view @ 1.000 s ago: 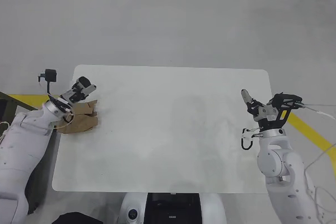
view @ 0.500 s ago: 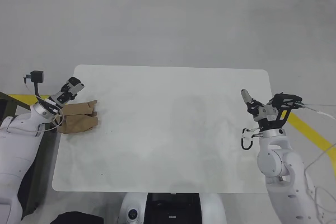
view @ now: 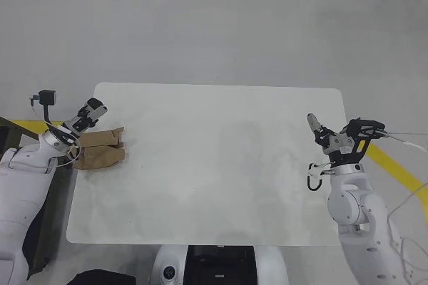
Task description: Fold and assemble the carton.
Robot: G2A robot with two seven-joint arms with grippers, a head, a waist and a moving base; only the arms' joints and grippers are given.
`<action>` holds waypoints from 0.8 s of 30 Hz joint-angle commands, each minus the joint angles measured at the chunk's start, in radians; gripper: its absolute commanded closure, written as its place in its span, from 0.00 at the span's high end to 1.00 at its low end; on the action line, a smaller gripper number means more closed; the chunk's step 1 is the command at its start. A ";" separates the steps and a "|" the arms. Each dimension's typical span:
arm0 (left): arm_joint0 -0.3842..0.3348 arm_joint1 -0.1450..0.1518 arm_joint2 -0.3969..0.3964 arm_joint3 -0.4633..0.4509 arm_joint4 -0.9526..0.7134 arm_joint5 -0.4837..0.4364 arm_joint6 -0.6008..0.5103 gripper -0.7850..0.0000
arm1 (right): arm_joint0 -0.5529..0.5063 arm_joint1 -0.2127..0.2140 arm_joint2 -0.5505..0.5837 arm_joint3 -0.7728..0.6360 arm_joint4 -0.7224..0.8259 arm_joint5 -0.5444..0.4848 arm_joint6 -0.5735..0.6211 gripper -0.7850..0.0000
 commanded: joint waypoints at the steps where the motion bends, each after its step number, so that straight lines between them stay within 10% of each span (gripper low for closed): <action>1: 0.005 0.000 -0.003 0.005 -0.009 0.017 0.008 1.00 | 0.000 0.000 0.000 0.000 0.000 0.000 0.000 1.00; 24: -0.037 0.030 -0.162 0.366 -0.226 0.104 -0.123 1.00 | 0.000 0.000 0.000 0.000 0.000 0.000 0.000 1.00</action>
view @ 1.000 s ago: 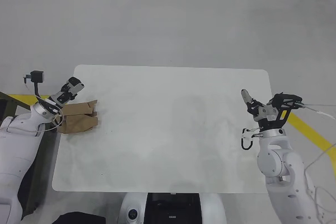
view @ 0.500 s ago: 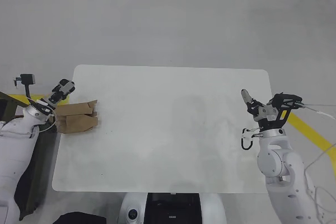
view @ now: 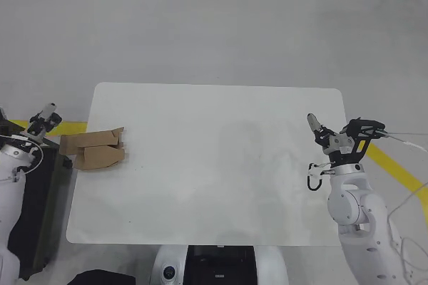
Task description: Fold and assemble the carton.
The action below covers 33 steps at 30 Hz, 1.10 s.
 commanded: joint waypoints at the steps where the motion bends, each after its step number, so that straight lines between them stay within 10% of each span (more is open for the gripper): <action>1: -0.013 0.003 -0.017 0.051 -0.039 0.017 -0.025 1.00 | 0.000 0.000 0.000 0.000 0.000 0.000 0.000 1.00; 33: -0.145 -0.073 0.044 0.346 -0.020 0.237 -0.197 1.00 | 0.000 0.000 0.000 0.000 0.000 0.000 0.000 1.00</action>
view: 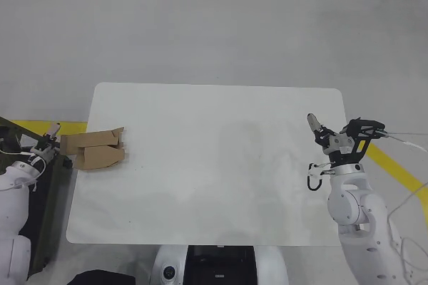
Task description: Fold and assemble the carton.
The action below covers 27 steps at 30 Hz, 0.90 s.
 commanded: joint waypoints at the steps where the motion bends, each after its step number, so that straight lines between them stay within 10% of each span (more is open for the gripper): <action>1: -0.002 -0.005 0.004 0.004 0.006 -0.001 0.003 1.00 | 0.000 0.000 0.000 0.000 0.000 0.000 0.000 1.00; 12: -0.003 -0.025 0.022 0.016 0.039 -0.023 0.018 1.00 | 0.000 0.000 0.000 0.000 0.000 0.000 0.000 1.00; 19: -0.002 -0.022 0.008 0.027 0.026 -0.031 -0.003 0.00 | 0.000 0.000 0.000 0.000 0.000 0.000 0.000 1.00; 27: -0.001 -0.013 -0.006 0.018 0.030 -0.063 -0.004 0.00 | 0.000 0.000 0.000 0.000 0.000 0.000 0.000 1.00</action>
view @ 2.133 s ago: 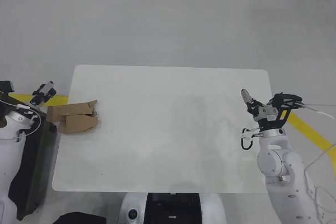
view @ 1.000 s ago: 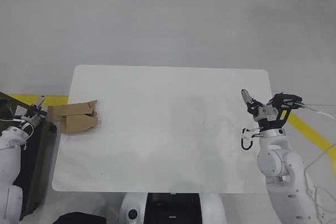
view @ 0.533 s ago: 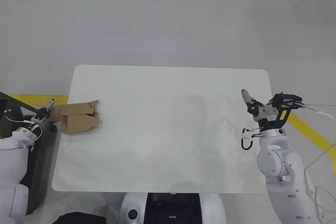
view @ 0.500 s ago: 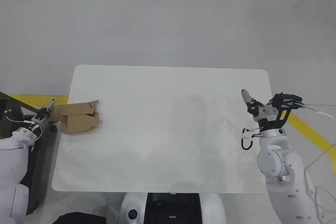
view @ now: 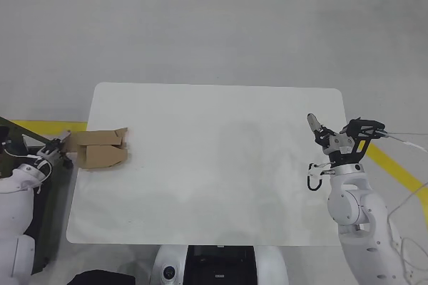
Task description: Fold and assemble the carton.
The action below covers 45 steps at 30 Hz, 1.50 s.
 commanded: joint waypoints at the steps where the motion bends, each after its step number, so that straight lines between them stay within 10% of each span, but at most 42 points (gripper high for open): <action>1: -0.003 0.003 -0.007 -0.006 -0.007 -0.012 -0.010 0.00 | 0.000 0.000 0.000 0.000 0.000 0.000 0.000 1.00; 18: -0.033 0.021 -0.076 -0.152 -0.168 -0.019 -0.252 0.00 | 0.000 0.000 0.000 0.000 0.000 0.000 0.000 1.00; 45: -0.039 -0.049 0.130 -0.741 -0.018 0.108 -0.117 0.00 | 0.000 0.000 0.000 0.000 0.000 0.000 0.000 1.00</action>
